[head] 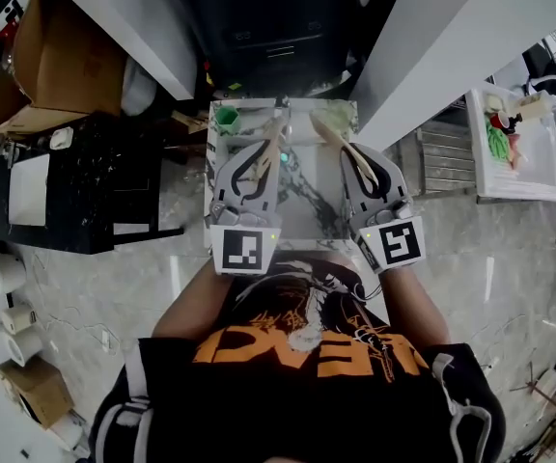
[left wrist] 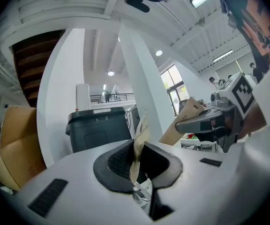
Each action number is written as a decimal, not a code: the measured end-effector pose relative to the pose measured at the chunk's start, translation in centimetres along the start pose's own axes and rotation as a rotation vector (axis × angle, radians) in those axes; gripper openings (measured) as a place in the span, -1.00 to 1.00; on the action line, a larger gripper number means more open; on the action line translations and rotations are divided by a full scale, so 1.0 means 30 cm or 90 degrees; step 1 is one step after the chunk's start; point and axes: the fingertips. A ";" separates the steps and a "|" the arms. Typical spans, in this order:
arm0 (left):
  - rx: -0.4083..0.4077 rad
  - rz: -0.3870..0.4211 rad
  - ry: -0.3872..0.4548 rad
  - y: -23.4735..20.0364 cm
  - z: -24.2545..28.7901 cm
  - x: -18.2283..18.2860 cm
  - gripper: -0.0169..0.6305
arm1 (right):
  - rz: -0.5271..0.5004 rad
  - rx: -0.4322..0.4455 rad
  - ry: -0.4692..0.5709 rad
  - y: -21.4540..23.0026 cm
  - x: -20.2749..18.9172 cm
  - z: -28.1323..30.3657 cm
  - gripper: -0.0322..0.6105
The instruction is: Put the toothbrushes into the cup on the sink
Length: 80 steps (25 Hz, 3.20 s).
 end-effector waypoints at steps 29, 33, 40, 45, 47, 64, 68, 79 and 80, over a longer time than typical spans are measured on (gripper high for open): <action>-0.076 -0.031 -0.053 0.041 0.286 -0.206 -0.79 | 0.023 -0.050 -0.255 0.314 -0.630 0.222 -0.77; -0.068 -0.026 -0.070 0.028 0.289 -0.222 -0.79 | 0.040 -0.039 -0.299 0.326 -0.742 0.257 -0.77; -0.049 -0.027 -0.083 0.010 0.278 -0.239 -0.79 | 0.048 -0.020 -0.358 0.335 -0.881 0.320 -0.77; -0.041 -0.029 -0.080 -0.006 0.270 -0.234 -0.79 | 0.050 0.000 -0.377 0.310 -0.925 0.333 -0.37; -0.039 -0.032 -0.081 -0.008 0.271 -0.235 -0.79 | 0.051 0.005 -0.366 0.304 -0.913 0.337 -0.15; -0.053 -0.029 -0.058 -0.008 0.235 -0.196 -0.79 | 0.000 0.104 -0.117 0.019 -0.307 0.225 -0.72; -0.055 -0.023 -0.052 -0.008 0.207 -0.179 -0.79 | 0.010 0.110 -0.092 -0.027 -0.242 0.232 -0.86; 0.075 -0.047 -0.045 -0.305 0.125 -0.234 -0.79 | 0.017 0.108 -0.050 -0.053 -0.168 0.248 -0.86; 0.090 -0.041 -0.057 -0.347 0.126 -0.268 -0.79 | 0.012 0.110 -0.059 -0.054 -0.176 0.247 -0.86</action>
Point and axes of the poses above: the fingertips, and each gripper's own axes: z forward along the fingers, y to its right, x out of its top, and after that the axes turned 8 degrees about -z, right-handed
